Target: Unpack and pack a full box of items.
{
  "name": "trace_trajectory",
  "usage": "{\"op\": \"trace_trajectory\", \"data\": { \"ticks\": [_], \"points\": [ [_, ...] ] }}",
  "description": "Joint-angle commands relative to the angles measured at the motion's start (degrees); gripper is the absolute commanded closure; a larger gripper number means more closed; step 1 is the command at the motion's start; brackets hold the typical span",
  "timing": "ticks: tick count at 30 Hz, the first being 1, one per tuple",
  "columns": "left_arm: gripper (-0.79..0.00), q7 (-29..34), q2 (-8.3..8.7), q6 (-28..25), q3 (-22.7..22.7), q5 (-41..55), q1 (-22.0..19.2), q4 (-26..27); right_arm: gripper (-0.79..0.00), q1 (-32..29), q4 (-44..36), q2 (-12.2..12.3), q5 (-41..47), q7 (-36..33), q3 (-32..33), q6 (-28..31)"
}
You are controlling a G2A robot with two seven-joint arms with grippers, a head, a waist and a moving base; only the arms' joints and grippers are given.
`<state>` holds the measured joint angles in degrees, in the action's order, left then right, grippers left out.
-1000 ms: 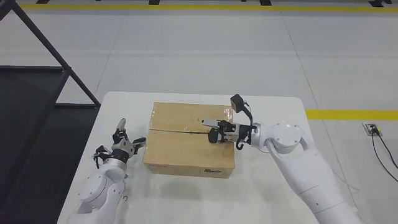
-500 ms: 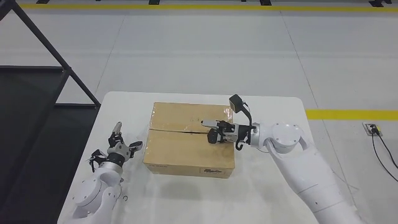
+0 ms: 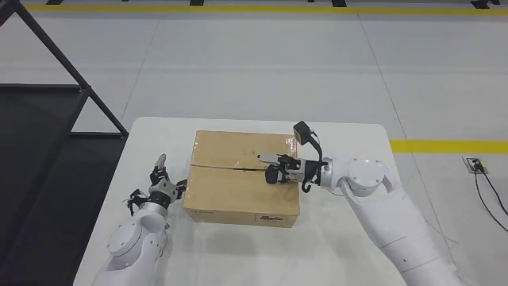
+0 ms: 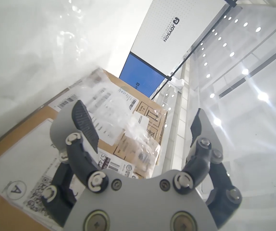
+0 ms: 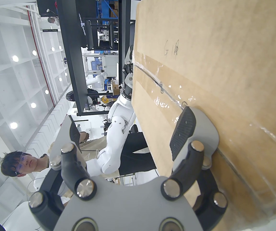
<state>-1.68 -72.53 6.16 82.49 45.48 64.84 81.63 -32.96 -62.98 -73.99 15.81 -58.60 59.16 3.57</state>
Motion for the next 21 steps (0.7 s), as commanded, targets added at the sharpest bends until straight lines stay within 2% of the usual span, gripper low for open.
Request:
{"op": "trace_trajectory", "data": {
  "ticks": [1,6,13,16,21],
  "points": [
    [-0.785,-1.5,-0.29,-1.5,-0.2,0.7,-0.4,-0.3,-0.785,-0.1,-0.2,0.0,0.0,0.0,0.1,0.1],
    [-0.785,-4.3,-0.96,-6.4,0.1,3.1,-0.6,-0.4,-0.785,-0.4,-0.4,0.1,-0.1,-0.1,0.2,0.0],
    [-0.785,-5.7,-0.96,-9.2,2.0,0.6,1.8,1.6,-0.785,-0.4,-0.5,0.2,-0.2,-0.3,0.3,-0.2],
    [-0.785,-5.3,-0.92,-8.1,2.8,0.6,2.3,2.1,-0.785,-0.1,-0.5,0.2,-0.3,-0.4,0.0,-0.3],
    [-0.785,-2.6,-0.83,-3.2,2.4,-0.1,1.5,1.5,-0.785,0.5,-0.3,0.0,-0.4,-0.7,-0.6,-0.3]
  ]
}}
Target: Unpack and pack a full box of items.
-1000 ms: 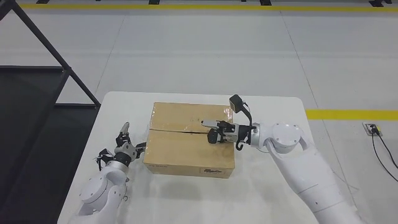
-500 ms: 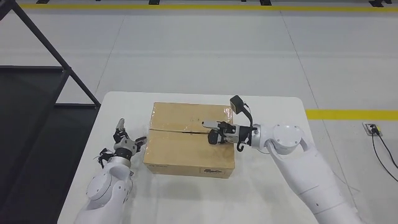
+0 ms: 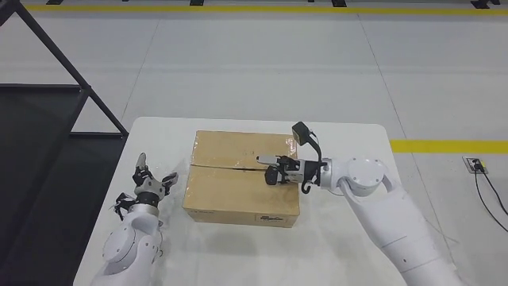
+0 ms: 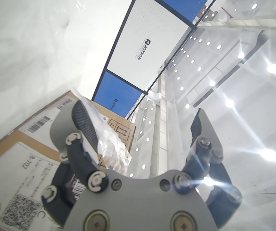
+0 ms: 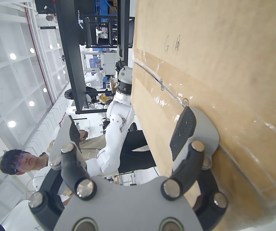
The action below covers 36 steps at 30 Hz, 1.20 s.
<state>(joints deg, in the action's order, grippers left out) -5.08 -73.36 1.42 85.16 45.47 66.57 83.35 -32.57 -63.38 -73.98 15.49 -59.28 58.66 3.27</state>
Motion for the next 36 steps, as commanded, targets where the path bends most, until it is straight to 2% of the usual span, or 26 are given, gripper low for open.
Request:
{"op": "trace_trajectory", "data": {
  "ticks": [1,7,10,20,28,36],
  "points": [
    [-0.785,1.5,0.01,2.7,-0.5,-0.2,-0.5,-0.5,-0.785,0.3,0.1,-0.1,-0.1,0.0,-0.2,0.0],
    [-0.785,4.4,-0.26,6.3,-1.2,2.9,-2.1,-2.3,-0.785,0.5,0.3,-0.1,-0.1,0.1,-0.4,0.0],
    [-0.785,4.6,-0.36,6.1,-1.4,2.8,-2.2,-2.0,-0.785,0.3,0.3,-0.1,-0.1,0.2,-0.3,0.0],
    [-0.785,1.9,-1.18,0.9,-0.6,6.7,-3.3,-2.4,-0.785,0.1,0.1,0.0,-0.2,0.1,-0.2,-0.2],
    [-0.785,0.2,-1.87,-8.0,-0.8,4.9,-3.9,-2.3,-0.785,0.3,0.2,0.0,-0.3,0.1,-0.3,-0.2],
    [-0.785,-0.5,-2.12,-10.0,-0.4,2.4,-3.6,-0.2,-0.785,0.3,0.0,0.1,-0.5,0.1,-0.2,-0.2]
  ]
}}
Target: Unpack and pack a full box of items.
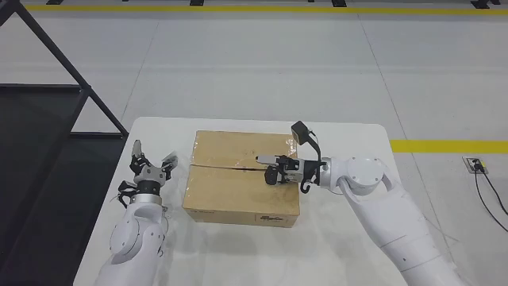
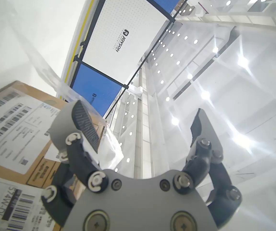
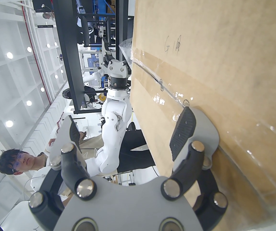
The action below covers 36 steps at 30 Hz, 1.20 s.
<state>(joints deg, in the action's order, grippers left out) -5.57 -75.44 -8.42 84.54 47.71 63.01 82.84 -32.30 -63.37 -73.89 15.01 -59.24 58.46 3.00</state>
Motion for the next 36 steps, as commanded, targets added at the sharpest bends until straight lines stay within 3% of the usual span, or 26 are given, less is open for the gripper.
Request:
{"op": "trace_trajectory", "data": {
  "ticks": [1,20,36],
  "points": [
    [-0.785,-0.2,-0.06,-0.5,0.4,0.2,0.0,0.5,-0.785,0.0,0.0,0.0,0.1,0.1,0.0,0.1],
    [-0.785,-2.6,-0.45,-4.0,3.8,-3.4,2.8,7.3,-0.785,-1.2,-1.1,0.3,0.9,3.2,1.6,0.8],
    [-0.785,-3.1,-0.59,-1.9,7.8,-1.4,1.5,4.3,-0.785,-1.9,-2.1,0.3,0.5,5.1,1.8,-0.2]
  ]
}}
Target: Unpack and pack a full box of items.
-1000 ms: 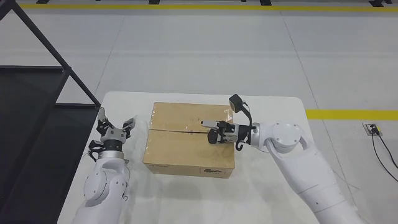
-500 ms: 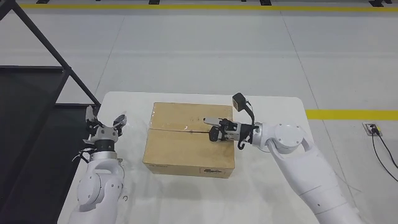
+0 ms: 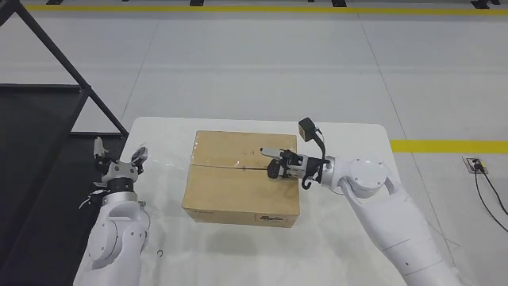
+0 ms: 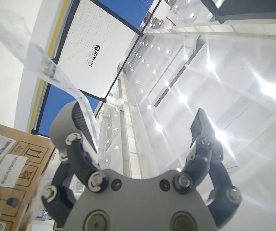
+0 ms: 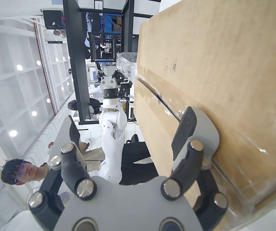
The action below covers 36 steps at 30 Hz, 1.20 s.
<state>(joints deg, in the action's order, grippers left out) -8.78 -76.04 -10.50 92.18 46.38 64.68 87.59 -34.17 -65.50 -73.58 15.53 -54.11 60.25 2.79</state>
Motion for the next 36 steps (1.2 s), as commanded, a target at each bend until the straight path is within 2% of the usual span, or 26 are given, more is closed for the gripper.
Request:
{"op": "trace_trajectory", "data": {
  "ticks": [1,8,13,26,36],
  "points": [
    [-0.785,0.3,0.03,0.9,0.4,0.1,-0.6,-1.1,-0.785,0.0,-0.1,0.0,-0.2,0.0,0.0,-0.1],
    [-0.785,2.3,0.25,3.3,1.8,-0.3,-2.8,-4.2,-0.785,-0.3,-0.6,0.1,-0.6,-0.2,0.0,-0.3],
    [-0.785,3.4,0.35,3.2,2.6,-0.8,-3.3,-4.2,-0.785,-0.6,-1.1,0.2,-0.8,0.0,0.2,-0.6],
    [-0.785,3.2,0.07,1.0,2.6,-3.2,0.4,5.4,-0.785,-1.1,-2.1,0.0,-2.6,6.7,0.3,-4.0],
    [-0.785,2.2,-0.27,0.2,0.7,-7.0,2.2,12.3,-0.785,-0.9,-1.8,-0.2,-2.6,7.9,0.2,-5.1]
  ]
}}
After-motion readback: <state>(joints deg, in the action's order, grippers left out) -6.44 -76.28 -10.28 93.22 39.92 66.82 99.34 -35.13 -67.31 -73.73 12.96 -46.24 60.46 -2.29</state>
